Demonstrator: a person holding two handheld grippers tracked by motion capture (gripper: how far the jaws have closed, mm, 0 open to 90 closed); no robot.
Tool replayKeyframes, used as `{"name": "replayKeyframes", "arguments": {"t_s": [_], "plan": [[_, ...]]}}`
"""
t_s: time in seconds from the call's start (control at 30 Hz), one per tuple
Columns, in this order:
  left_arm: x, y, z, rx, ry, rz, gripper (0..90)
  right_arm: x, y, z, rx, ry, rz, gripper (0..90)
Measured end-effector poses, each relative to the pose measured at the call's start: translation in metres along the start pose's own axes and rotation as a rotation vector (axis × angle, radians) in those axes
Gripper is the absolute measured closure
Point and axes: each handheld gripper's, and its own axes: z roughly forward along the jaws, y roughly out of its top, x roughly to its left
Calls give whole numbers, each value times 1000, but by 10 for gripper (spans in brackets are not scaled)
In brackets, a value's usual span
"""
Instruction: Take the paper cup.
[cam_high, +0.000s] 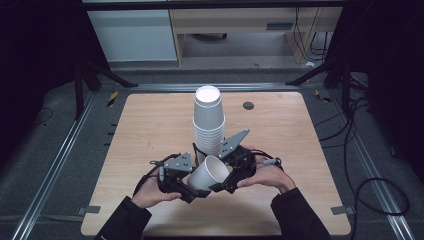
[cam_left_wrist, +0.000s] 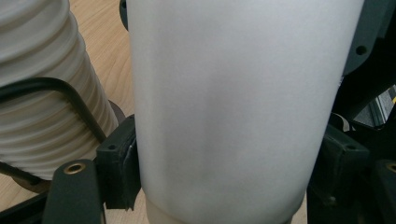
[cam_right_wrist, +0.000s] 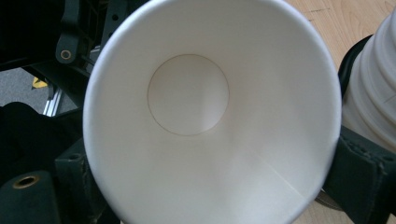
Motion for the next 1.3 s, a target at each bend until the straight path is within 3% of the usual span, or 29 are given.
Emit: {"name": "replayKeyframes", "arguments": {"t_s": [0.23, 0.37, 0.57, 0.83, 0.97, 1.3], "plan": [[1, -1, -3, -15, 4, 3, 232, 1, -2, -5, -59, -3, 6, 59], [3, -2, -6, -36, 12, -7, 231, 2, -5, -18, -110, -25, 19, 44], [5, -1, -14, -123, 43, -14, 229, 4, -20, -35, -177, -55, 60, 42], [2, 0, -4, -163, 57, -14, 228, 3, -24, -32, -235, -49, 90, 40], [0, 0, 0, -166, 44, -13, 228, 3, -24, -29, -239, -41, 92, 39], [-3, 2, 3, -189, 56, 4, 228, 2, -21, -20, -262, -17, 102, 48]]}}
